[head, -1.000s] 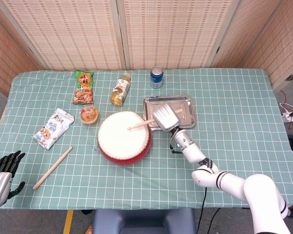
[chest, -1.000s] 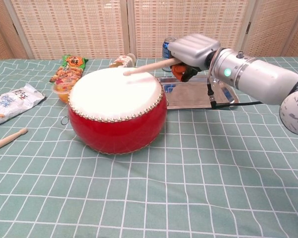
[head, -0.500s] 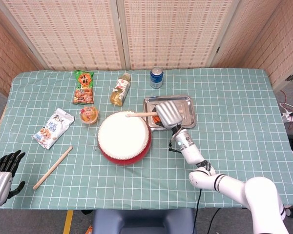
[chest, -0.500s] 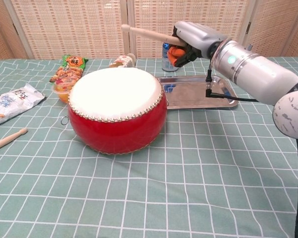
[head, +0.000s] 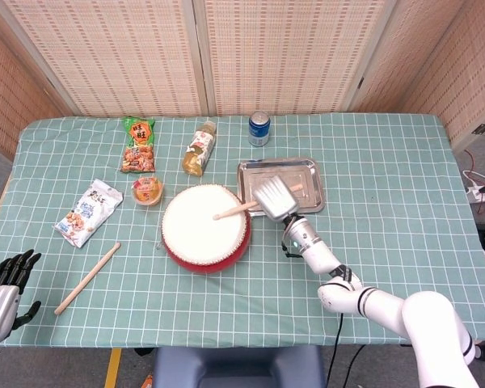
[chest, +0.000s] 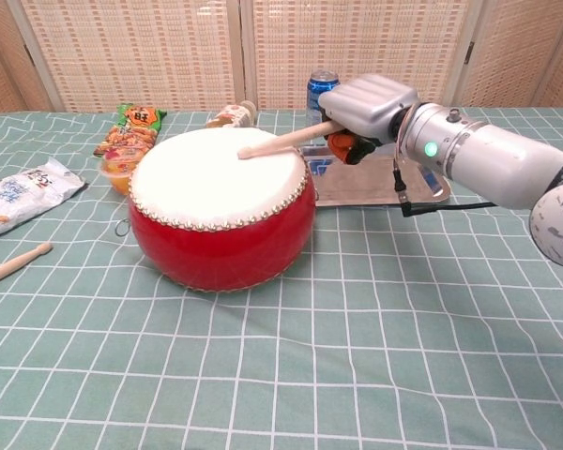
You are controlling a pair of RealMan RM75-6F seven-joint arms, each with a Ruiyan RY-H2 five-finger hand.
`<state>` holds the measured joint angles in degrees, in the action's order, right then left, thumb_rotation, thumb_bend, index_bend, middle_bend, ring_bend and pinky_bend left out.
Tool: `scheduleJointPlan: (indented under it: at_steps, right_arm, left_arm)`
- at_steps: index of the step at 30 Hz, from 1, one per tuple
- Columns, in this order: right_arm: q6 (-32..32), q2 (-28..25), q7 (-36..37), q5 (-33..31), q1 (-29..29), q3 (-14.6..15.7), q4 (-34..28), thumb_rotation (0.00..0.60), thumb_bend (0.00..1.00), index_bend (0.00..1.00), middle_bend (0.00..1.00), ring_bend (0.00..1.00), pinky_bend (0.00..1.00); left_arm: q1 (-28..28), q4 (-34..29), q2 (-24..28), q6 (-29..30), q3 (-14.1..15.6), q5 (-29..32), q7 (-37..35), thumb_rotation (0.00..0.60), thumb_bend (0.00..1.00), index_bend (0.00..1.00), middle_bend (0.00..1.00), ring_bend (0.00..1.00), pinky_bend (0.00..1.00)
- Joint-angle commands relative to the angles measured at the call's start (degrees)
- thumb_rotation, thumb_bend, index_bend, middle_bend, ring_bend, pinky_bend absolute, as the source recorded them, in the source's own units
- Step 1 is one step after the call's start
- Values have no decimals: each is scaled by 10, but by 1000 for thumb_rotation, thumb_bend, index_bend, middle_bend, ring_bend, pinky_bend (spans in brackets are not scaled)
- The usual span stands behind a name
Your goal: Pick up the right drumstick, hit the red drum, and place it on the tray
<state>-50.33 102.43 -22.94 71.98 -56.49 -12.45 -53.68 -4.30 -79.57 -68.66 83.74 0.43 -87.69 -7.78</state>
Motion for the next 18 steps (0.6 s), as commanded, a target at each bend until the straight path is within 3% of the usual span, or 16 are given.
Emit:
scheduleJointPlan:
  at_steps: [1,5,8,15,17,18]
  right_arm:
    - [-38,11,45,1,8,-16,-4,600,617,1000,1000,1000,1000]
    - [-105,37,194,3,25,-62,-3,600,612,1000,1000,1000,1000]
    - [-102,37,238,-4,27,-76,-5,600,610,1000,1000,1000,1000]
    - [-79,24,208,2,24,-61,-6,600,607,1000,1000,1000,1000]
    - [-58,20,126,30,11,-21,18,600,603,1000,1000,1000,1000]
    - [-57,21,108,35,8,-16,22,600,600,1000,1000,1000,1000]
  left_arm:
    - [0,2,-1,-1,0,1,-1,600,261,0,0,0,25]
    - [-1,4,-2,-1,0,-1,-3,600,261,0,0,0,25]
    - [-2,5,-2,0,-1,-2,-3,600,262,0,0,0,25]
    - [-4,4,-3,-3,0,-5,-2,600,261,0,0,0,25]
    - [-3,4,-3,-2,0,-3,-1,600,261,0,0,0,25]
    - [-3,4,-3,-3,0,-3,-1,600,261,0,0,0,25]
